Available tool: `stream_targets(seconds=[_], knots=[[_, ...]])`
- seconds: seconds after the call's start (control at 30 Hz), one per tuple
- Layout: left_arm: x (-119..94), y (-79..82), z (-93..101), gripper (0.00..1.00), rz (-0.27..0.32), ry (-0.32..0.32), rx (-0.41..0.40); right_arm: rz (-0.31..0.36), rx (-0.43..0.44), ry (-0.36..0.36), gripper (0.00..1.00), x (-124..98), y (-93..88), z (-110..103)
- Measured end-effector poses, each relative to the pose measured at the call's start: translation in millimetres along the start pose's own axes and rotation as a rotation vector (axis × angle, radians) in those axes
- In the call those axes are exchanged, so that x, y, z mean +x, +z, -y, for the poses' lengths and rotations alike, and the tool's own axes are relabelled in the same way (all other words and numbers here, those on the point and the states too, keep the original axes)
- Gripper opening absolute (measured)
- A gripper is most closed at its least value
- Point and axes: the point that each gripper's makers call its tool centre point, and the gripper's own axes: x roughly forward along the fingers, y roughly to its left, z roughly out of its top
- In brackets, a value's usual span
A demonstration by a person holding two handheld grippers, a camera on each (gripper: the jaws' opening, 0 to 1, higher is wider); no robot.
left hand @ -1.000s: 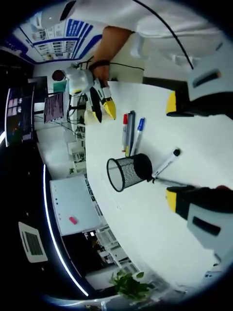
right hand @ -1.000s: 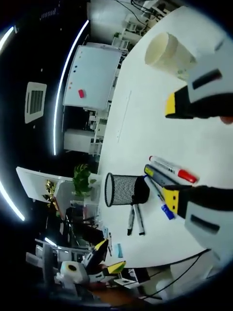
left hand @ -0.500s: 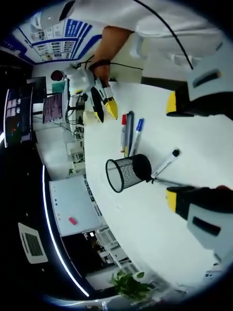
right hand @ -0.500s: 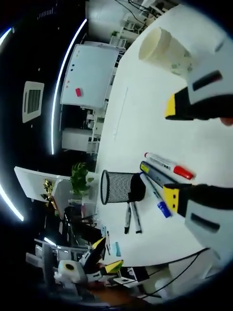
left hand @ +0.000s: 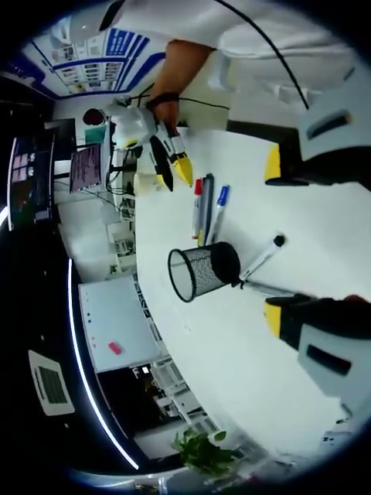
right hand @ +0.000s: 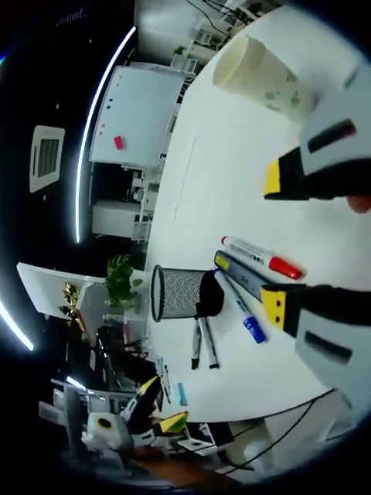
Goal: Place the scattered laser pointers and whiteboard markers into the pen holder and stack the scattered paper cups together
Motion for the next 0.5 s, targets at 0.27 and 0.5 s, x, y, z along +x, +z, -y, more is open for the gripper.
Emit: stream_targets(seconds=[0.27, 0.5], knots=[[0.2, -0.9, -0.9, 0.59, -0.002, 0.001, -0.001, -0.021, -0.002, 0.012, 0.39, 0.8, -5.5, -6.5], [-1.4, 1.5, -2.6, 0.59, 0.0, 0.006, 0.003, -0.026, -0.011, 0.017, 0.38, 1.7, -6.7, -6.7]])
